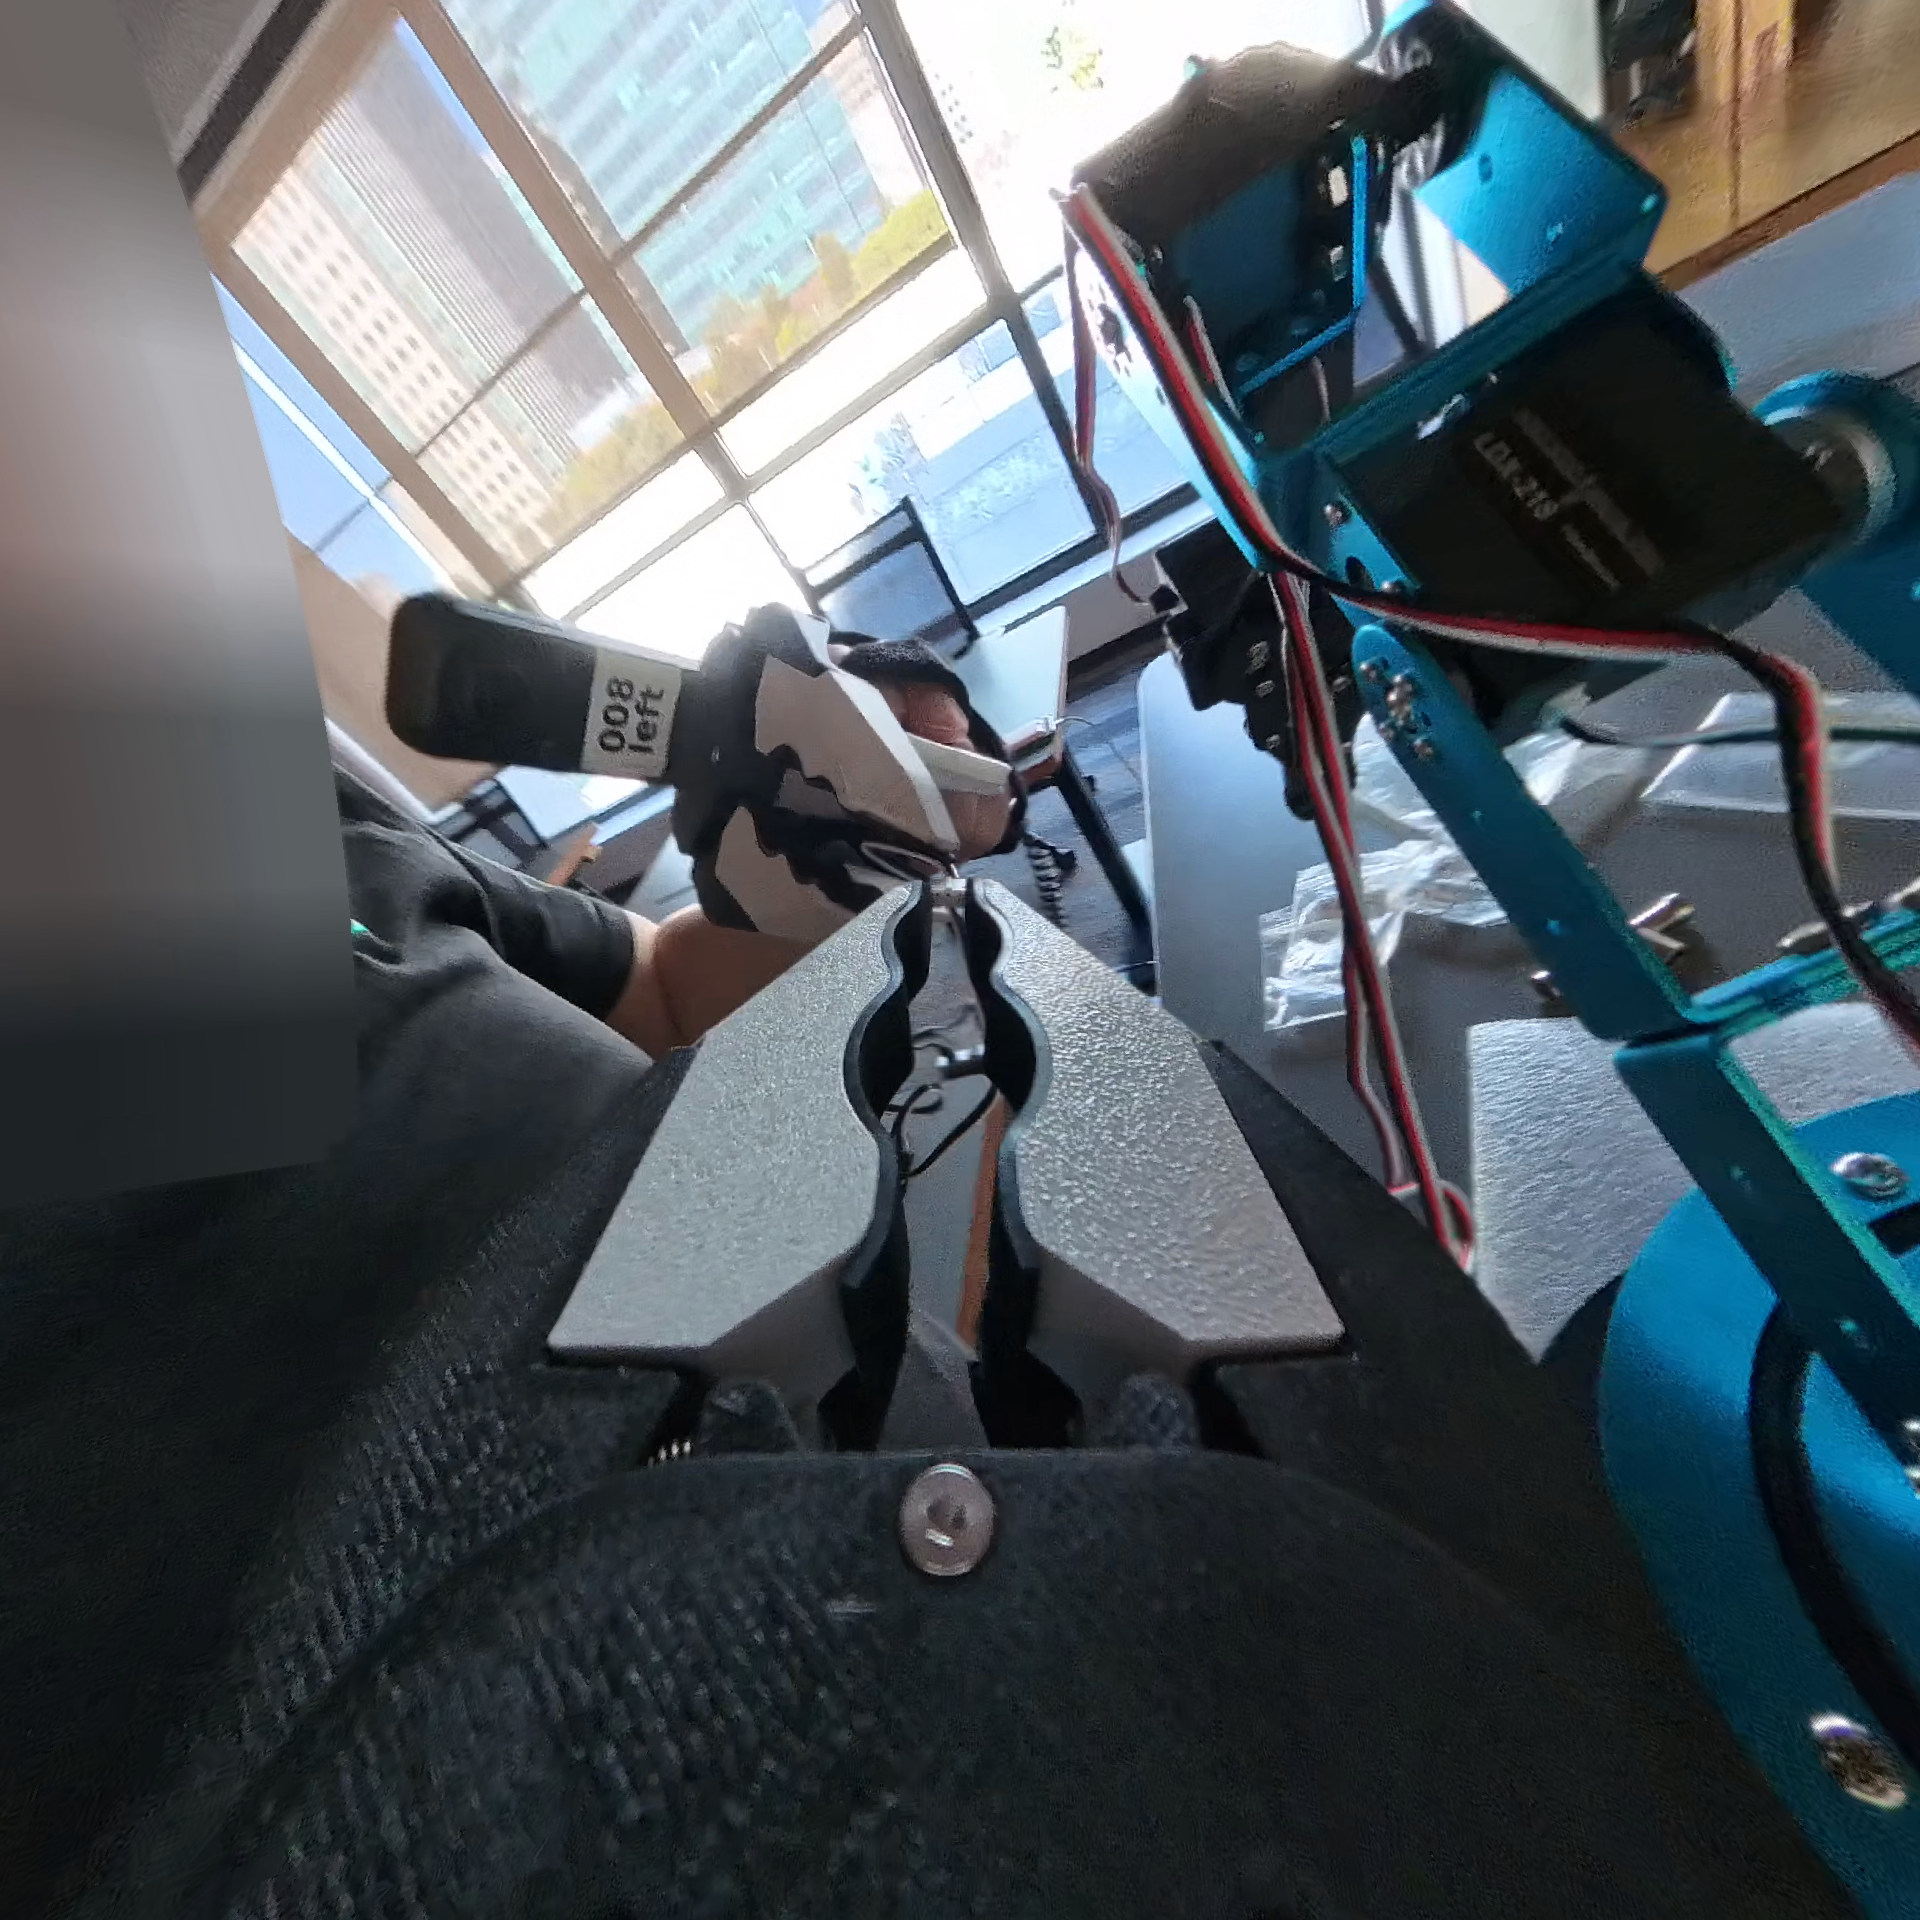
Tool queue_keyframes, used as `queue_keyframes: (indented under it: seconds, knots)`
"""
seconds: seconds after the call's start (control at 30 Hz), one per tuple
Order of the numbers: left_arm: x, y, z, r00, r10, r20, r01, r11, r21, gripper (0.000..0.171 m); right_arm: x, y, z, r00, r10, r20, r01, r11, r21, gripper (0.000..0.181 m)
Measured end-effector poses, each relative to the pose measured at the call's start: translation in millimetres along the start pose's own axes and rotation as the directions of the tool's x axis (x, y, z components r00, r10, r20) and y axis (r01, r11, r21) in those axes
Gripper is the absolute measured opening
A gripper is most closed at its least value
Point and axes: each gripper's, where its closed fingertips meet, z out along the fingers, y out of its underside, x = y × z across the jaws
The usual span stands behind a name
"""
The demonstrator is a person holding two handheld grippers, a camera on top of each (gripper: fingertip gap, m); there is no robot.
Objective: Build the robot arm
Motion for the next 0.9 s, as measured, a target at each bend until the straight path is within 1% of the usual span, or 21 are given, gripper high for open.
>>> queue_keyframes:
  seconds: [0.07, 0.23, 0.43, 0.53, 0.67, 0.83, 0.9]
  knots:
    - [0.1, -2.3, 2.5, 0.999, 0.032, 0.019, -0.032, 0.999, 0.003, 0.007, -0.8, 3.2, -1.5, 0.998, 0.055, 0.026, -0.054, 0.998, -0.015, 0.003]
    - [4.0, -4.3, 7.6, 0.999, 0.042, 0.014, -0.042, 0.999, 0.007, 0.001, -2.8, 4.7, -5.1, 0.987, 0.14, 0.074, -0.139, 0.99, -0.021, 0.003]
    - [6.7, -7.0, 7.4, 0.999, 0.046, 0.008, -0.046, 0.999, 0.007, 0.001, -5.2, 6.6, -6.5, 0.97, 0.212, 0.12, -0.208, 0.977, -0.045, 0.003]
    - [7.8, -8.9, 6.9, 0.999, 0.039, 0.009, -0.04, 0.999, 0.021, 0.005, -6.7, 6.0, -6.7, 0.962, 0.237, 0.137, -0.232, 0.971, -0.052, 0.003]
    - [8.7, -8.6, 7.5, 0.998, 0.054, 0.017, -0.054, 0.998, 0.021, 0.001, -7.0, 8.4, -4.7, 0.952, 0.267, 0.149, -0.259, 0.963, -0.075, 0.003]
    - [8.0, -8.3, 6.7, 1.0, -0.025, 0.007, 0.024, 0.999, 0.044, 0.001, -7.0, 8.4, -3.8, 0.943, 0.285, 0.169, -0.276, 0.958, -0.077, 0.003]
    - [6.7, -7.4, 6.2, 0.999, -0.029, 0.022, 0.028, 0.998, 0.049, 0.001, -5.7, 7.7, -2.7, 0.939, 0.301, 0.166, -0.292, 0.953, -0.076, 0.003]
